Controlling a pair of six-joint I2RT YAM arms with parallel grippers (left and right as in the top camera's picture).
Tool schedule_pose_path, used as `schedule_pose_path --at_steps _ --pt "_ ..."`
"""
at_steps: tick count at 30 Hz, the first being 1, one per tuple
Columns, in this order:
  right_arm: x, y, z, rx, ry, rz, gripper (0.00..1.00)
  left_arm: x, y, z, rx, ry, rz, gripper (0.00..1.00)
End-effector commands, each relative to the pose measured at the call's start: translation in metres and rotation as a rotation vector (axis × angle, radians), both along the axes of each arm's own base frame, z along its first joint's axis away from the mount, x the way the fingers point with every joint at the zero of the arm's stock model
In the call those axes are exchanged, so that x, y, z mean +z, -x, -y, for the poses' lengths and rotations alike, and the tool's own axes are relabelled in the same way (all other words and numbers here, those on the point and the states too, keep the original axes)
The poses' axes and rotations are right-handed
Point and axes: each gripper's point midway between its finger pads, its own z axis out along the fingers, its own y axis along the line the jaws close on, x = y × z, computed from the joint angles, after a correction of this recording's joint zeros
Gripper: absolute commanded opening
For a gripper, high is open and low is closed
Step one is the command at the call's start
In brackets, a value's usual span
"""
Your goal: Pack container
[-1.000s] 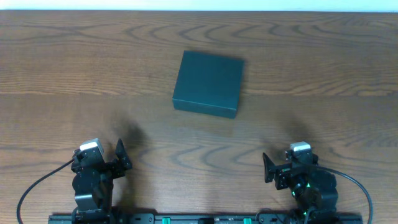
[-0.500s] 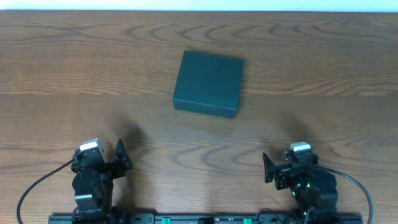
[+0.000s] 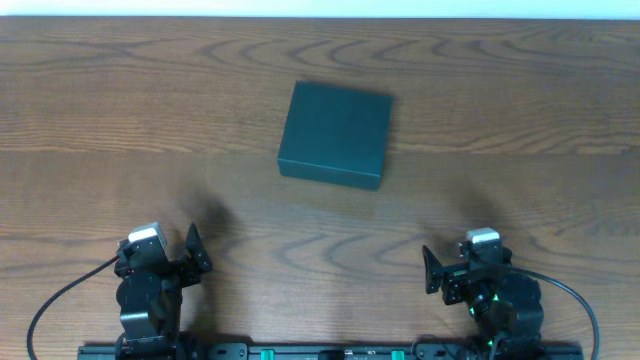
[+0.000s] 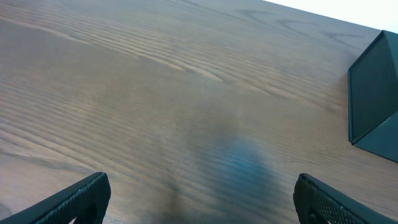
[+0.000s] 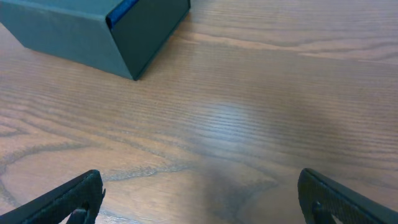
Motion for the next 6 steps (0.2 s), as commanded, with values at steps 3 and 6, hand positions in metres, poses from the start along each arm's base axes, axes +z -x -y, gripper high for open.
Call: schedule_pose_path --at_steps 3,6 --pt "-0.0021 0.0000 0.0005 0.005 0.019 0.004 0.99 -0.0060 0.0012 -0.0051 0.019 -0.026 -0.014 0.95" --pt "-0.0021 0.0000 0.0005 0.005 0.019 0.004 0.99 -0.0060 0.0012 -0.0051 0.019 -0.026 -0.014 0.95"
